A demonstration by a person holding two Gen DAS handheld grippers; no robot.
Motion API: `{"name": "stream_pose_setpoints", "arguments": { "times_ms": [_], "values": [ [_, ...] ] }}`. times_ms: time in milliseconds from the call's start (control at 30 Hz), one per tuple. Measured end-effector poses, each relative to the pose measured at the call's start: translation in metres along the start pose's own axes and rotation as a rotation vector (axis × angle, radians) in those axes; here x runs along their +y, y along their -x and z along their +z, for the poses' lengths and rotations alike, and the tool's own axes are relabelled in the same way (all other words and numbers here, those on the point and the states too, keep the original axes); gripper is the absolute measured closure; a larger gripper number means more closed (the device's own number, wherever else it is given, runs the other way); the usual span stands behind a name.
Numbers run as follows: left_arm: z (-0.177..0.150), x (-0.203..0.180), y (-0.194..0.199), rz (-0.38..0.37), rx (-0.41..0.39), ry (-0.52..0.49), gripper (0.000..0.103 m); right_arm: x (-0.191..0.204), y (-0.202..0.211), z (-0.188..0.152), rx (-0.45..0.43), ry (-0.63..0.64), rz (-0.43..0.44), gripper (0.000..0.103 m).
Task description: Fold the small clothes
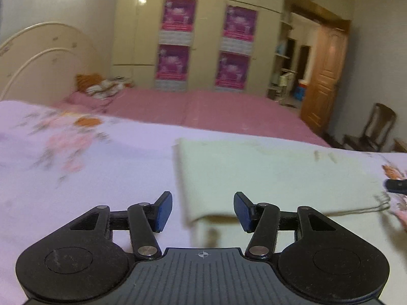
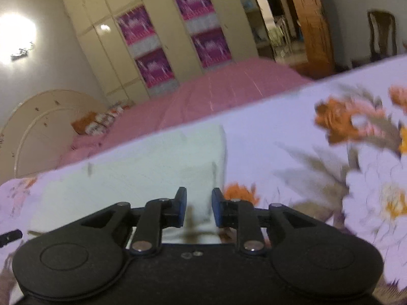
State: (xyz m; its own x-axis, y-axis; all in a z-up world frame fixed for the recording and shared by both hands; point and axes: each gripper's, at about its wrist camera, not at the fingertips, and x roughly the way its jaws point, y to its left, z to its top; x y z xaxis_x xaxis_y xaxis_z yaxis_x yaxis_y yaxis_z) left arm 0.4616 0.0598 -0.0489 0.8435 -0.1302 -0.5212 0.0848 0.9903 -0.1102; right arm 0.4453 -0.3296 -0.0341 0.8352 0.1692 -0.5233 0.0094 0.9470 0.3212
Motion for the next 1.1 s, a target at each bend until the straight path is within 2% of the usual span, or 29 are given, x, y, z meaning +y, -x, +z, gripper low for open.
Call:
{"name": "stream_pose_setpoints", "arguments": {
  "times_ms": [67,133,200,233,300,333,400,500,567,633,767,833,933,1000,1100],
  "values": [
    [0.002,-0.014,-0.019,-0.040,0.049,-0.028,0.049,0.014,-0.009,0.001,0.016,0.052,0.017,0.083],
    [-0.006,-0.022,-0.040,-0.038,0.134,-0.052,0.049,0.027,-0.021,-0.002,0.047,0.107,0.027,0.084],
    [-0.008,-0.025,-0.037,-0.044,0.119,-0.086,0.049,0.032,-0.038,-0.010,0.109,0.188,-0.052,0.088],
    [-0.005,-0.023,-0.032,-0.054,0.102,-0.076,0.049,0.029,-0.039,-0.012,0.113,0.197,-0.057,0.091],
    [0.002,-0.017,-0.029,-0.054,0.053,-0.041,0.049,0.028,-0.033,-0.007,0.097,0.189,-0.054,0.088],
    [0.006,-0.015,-0.033,-0.048,0.042,-0.025,0.049,0.030,-0.031,-0.004,0.070,0.195,-0.058,0.082],
    [0.017,-0.016,-0.047,-0.038,0.044,-0.001,0.049,0.036,-0.038,0.003,0.047,0.186,-0.034,0.081],
    [0.027,-0.032,-0.068,-0.039,0.033,-0.016,0.049,0.061,-0.061,0.010,0.044,0.202,-0.004,0.081],
    [0.033,-0.048,-0.078,-0.024,0.020,-0.069,0.049,0.079,-0.076,0.011,0.038,0.236,-0.002,0.080],
    [0.037,-0.057,-0.088,0.009,0.023,-0.105,0.049,0.094,-0.088,0.014,0.032,0.256,0.014,0.081],
    [0.040,-0.047,-0.109,0.028,0.082,-0.065,0.049,0.108,-0.109,0.010,0.061,0.332,0.015,0.076],
    [0.036,-0.031,-0.113,0.023,0.086,-0.027,0.049,0.106,-0.117,0.002,0.093,0.375,-0.003,0.076],
    [0.033,-0.016,-0.096,0.022,0.064,-0.007,0.049,0.092,-0.098,0.002,0.052,0.367,-0.024,0.076],
    [0.027,-0.017,-0.077,0.002,0.035,-0.030,0.049,0.066,-0.069,0.007,-0.015,0.277,-0.036,0.074],
    [0.013,-0.024,-0.057,-0.027,0.025,-0.063,0.049,0.020,-0.040,0.007,-0.025,0.111,-0.036,0.072]
  ]
}}
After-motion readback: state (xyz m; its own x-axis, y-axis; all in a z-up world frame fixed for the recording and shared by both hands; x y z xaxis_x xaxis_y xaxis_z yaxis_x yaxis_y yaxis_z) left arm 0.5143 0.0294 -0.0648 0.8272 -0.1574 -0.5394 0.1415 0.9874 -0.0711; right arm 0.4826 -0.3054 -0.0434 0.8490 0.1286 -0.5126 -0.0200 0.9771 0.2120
